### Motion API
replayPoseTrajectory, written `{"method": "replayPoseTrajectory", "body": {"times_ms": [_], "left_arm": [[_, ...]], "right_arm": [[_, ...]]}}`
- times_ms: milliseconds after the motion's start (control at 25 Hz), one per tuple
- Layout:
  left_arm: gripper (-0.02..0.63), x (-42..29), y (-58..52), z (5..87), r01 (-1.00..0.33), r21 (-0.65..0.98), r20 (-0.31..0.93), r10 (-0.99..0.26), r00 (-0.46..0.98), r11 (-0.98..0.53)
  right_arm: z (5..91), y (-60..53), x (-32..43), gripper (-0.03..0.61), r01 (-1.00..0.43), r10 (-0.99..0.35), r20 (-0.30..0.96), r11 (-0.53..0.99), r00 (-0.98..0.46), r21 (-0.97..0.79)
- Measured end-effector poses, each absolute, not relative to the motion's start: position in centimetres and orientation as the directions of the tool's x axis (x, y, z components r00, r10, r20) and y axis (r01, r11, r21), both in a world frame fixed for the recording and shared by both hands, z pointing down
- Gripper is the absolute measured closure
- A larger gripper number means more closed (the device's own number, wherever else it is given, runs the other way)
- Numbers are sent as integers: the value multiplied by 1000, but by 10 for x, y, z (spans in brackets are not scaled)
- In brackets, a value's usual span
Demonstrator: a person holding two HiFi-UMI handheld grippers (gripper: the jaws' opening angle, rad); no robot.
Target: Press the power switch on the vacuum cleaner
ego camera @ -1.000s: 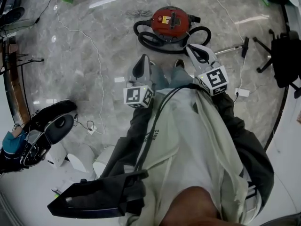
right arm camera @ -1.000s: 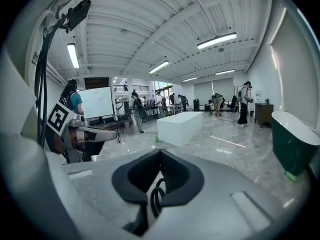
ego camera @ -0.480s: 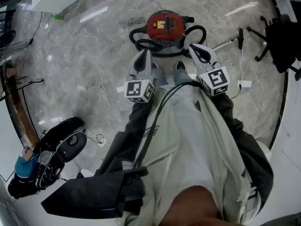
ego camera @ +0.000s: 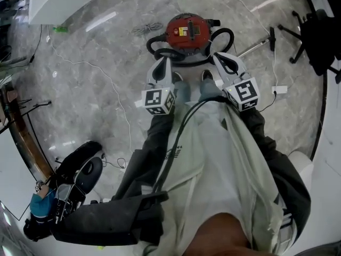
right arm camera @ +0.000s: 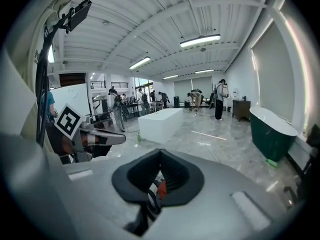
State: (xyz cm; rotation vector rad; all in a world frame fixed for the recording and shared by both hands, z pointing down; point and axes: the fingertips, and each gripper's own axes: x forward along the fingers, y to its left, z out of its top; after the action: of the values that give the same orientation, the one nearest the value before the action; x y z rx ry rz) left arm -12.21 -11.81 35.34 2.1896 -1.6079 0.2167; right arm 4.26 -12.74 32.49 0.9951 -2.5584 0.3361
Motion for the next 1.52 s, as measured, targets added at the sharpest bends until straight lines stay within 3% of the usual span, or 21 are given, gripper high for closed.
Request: {"method": "replayPoseTrajectory", "body": {"times_ms": [240,520,800,920,1160,1520], "left_arm": [[611,-121,-150,438,-932,259,503,-789,353,-252],[611,-130,-196,543,-932,290,531,-773,346,-218],[611,-141,-239,669,-930,274,641,-674,367,-245],[611,-144,-246,692,-924,279,671,-635,383,-262],[611,-113,-275,735,-877,205,744,-513,428,-435],[611,-121,-265,781,-910,231,812,-448,375,-343]], "right_arm": [[386,-142,54,580,-744,-580,536,652,-614,-146],[488,-140,55,580,-780,-519,656,599,-549,-178],[569,-194,59,580,-837,-567,681,534,-462,-123],[588,-200,53,580,-835,-561,685,535,-466,-129],[617,-188,46,580,-832,-522,716,534,-463,-149],[637,-173,60,580,-836,-485,747,521,-455,-172]]}}
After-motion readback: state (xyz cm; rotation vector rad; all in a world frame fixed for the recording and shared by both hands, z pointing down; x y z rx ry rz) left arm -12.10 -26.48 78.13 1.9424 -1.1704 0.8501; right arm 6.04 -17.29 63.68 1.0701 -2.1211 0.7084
